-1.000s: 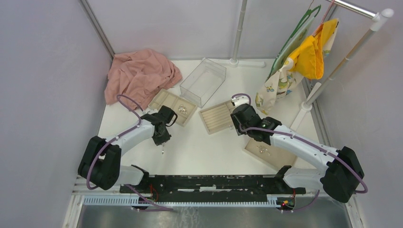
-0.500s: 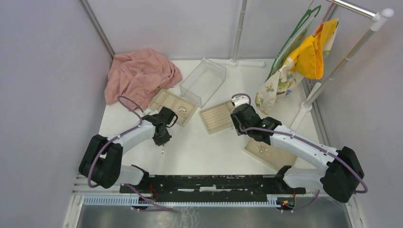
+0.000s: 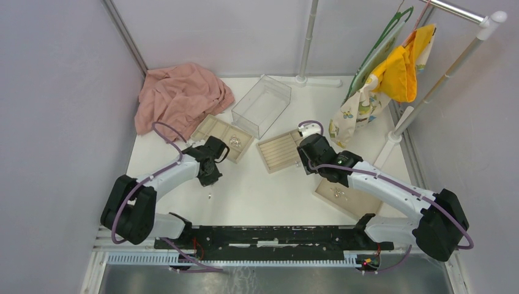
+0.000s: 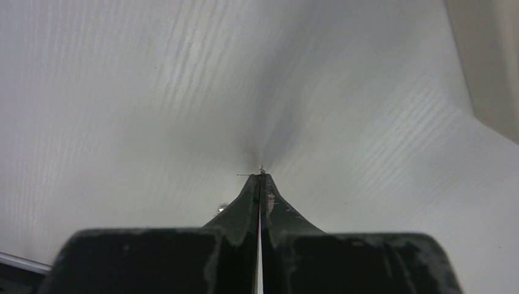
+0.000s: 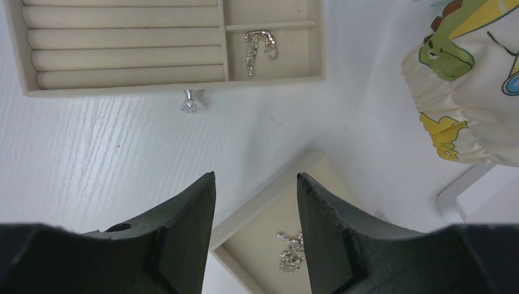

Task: Organize the mixed jewelry

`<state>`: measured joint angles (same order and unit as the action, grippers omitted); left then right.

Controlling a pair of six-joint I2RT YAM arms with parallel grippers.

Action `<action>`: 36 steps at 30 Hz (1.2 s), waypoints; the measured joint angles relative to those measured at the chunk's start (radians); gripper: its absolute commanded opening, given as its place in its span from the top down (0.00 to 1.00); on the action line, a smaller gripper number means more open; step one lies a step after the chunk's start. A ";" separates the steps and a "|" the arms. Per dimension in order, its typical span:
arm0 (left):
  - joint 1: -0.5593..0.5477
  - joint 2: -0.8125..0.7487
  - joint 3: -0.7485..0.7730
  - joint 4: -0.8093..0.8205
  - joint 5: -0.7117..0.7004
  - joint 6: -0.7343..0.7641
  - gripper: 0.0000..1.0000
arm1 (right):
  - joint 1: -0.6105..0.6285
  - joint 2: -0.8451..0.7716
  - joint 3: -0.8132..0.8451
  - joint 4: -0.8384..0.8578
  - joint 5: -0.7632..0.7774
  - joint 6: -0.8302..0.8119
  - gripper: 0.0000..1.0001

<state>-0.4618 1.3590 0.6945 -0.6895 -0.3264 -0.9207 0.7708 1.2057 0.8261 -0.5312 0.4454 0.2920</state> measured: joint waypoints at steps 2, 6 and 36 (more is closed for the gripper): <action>-0.012 -0.009 0.021 -0.008 0.015 0.024 0.98 | -0.001 0.000 0.000 0.000 0.002 0.002 0.42; -0.068 -0.031 0.087 -0.014 0.042 0.060 0.98 | -0.007 -0.011 0.000 0.000 0.005 0.011 0.42; -0.354 0.550 0.886 0.162 0.233 0.235 0.98 | -0.291 -0.210 0.002 -0.073 -0.143 0.089 0.43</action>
<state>-0.8158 1.9091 1.5806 -0.5278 -0.0937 -0.6861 0.4793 0.9955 0.8276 -0.6041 0.3027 0.3805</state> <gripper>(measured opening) 0.026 0.573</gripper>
